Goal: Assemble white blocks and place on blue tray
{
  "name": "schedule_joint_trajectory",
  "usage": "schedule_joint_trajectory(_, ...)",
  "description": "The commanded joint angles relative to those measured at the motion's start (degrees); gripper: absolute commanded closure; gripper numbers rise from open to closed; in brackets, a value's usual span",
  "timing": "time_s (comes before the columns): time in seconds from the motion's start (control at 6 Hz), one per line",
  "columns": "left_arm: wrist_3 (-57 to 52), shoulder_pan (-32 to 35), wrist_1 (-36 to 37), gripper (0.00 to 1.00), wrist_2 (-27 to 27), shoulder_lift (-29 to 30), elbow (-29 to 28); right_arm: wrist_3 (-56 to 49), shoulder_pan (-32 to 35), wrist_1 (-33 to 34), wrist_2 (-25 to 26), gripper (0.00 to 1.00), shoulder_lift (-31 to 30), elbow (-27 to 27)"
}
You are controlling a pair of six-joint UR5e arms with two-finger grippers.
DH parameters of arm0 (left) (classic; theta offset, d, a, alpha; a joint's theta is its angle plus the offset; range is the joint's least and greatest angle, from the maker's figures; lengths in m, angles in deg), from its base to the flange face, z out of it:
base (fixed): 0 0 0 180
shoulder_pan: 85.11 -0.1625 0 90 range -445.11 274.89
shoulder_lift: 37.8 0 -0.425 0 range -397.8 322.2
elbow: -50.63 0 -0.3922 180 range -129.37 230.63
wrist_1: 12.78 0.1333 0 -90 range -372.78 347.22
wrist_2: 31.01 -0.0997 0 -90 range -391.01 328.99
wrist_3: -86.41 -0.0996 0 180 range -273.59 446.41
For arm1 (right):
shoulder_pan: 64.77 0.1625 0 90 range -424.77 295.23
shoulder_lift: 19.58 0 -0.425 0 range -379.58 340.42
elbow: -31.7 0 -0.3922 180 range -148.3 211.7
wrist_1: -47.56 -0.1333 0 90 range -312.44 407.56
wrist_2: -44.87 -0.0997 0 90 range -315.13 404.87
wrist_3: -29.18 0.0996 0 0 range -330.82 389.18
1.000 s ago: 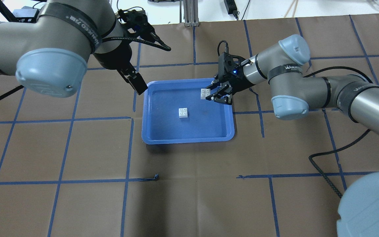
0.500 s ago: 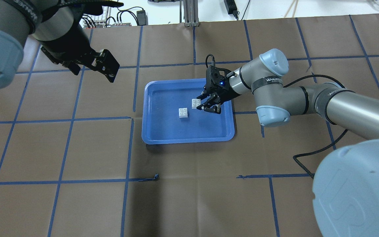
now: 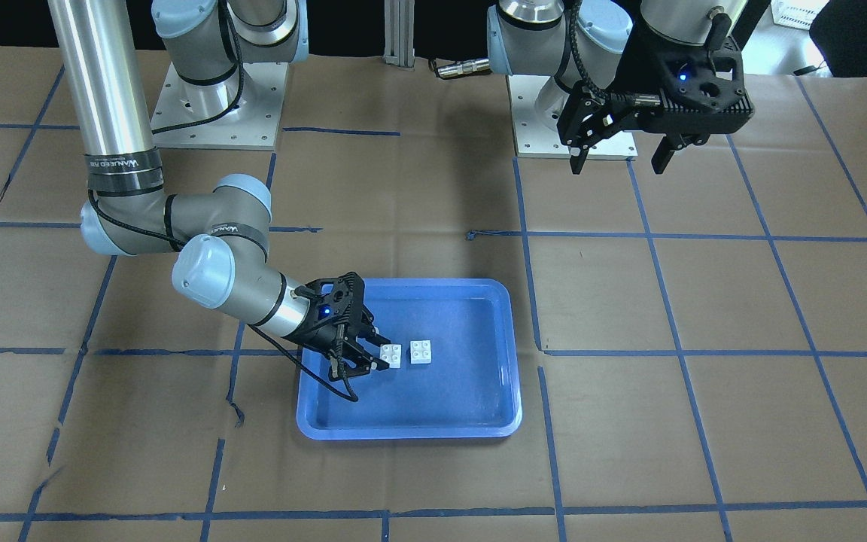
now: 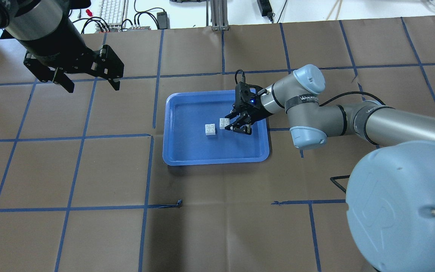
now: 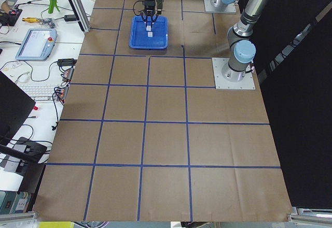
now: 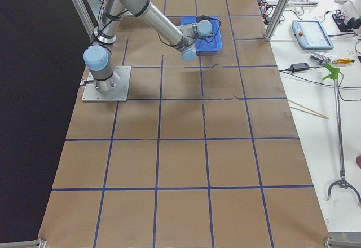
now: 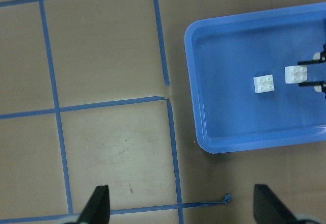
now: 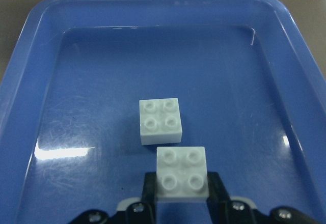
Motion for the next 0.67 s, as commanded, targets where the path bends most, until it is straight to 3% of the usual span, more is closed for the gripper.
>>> schedule_joint_trajectory(0.0,0.4,0.0,-0.2,0.01,-0.2,-0.3,0.3,0.5,0.7,0.4,-0.2,0.74,1.0,0.0)
schedule_joint_trajectory(0.5,0.3,-0.2,-0.5,0.01,-0.2,-0.6,0.4,0.5,1.2,0.5,-0.3,0.74,1.1,-0.1)
